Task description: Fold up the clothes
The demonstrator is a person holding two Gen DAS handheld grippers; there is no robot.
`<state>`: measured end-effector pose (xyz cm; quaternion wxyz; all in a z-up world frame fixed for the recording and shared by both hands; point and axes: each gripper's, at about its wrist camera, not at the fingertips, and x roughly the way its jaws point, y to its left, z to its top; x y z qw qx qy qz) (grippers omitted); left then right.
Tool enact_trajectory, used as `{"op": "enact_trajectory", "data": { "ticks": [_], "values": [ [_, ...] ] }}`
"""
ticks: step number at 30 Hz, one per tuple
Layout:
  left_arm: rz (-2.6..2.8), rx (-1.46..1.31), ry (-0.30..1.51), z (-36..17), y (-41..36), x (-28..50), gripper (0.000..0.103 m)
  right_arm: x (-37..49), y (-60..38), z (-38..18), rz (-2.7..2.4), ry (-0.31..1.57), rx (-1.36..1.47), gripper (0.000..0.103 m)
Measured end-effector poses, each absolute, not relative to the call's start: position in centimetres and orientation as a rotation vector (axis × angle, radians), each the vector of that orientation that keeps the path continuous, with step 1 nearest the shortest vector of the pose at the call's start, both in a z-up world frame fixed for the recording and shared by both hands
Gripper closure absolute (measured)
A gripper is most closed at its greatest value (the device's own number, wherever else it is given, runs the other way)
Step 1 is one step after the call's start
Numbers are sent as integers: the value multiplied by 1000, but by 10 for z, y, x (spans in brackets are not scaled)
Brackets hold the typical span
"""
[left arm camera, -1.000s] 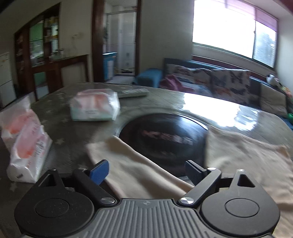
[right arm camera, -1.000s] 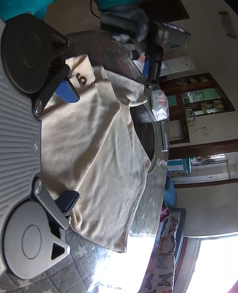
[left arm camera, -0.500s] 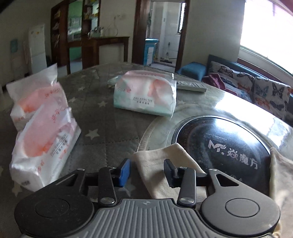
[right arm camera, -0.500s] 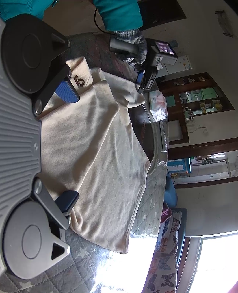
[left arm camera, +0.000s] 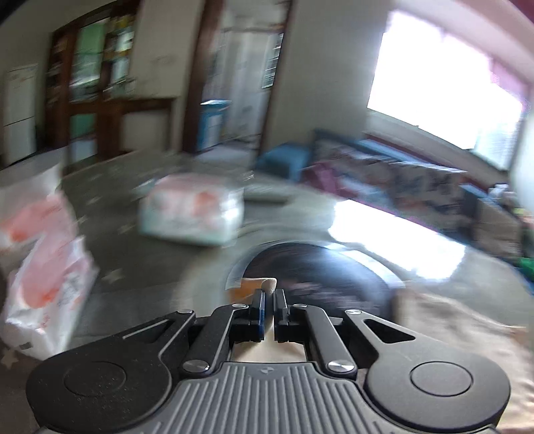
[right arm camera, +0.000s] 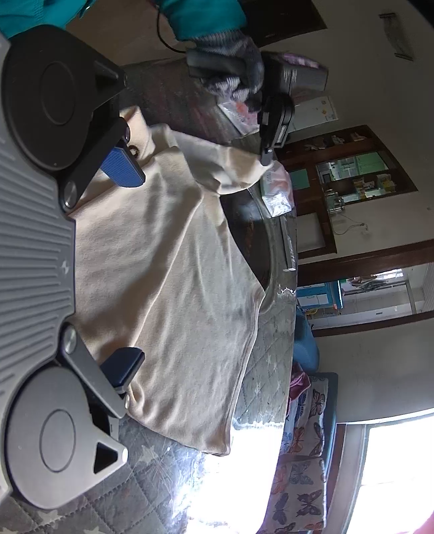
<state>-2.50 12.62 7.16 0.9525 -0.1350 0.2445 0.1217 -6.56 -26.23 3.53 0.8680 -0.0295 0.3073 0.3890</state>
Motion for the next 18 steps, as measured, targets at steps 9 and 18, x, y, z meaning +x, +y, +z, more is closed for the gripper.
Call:
{"op": "enact_trajectory", "data": {
  "ticks": [9, 18],
  "values": [
    [-222, -301, 478, 102, 27, -59, 98, -59, -284, 43, 742, 646, 3, 0],
    [-472, -215, 634, 71, -32, -56, 96, -50, -312, 45, 651, 664, 146, 0]
  ]
}}
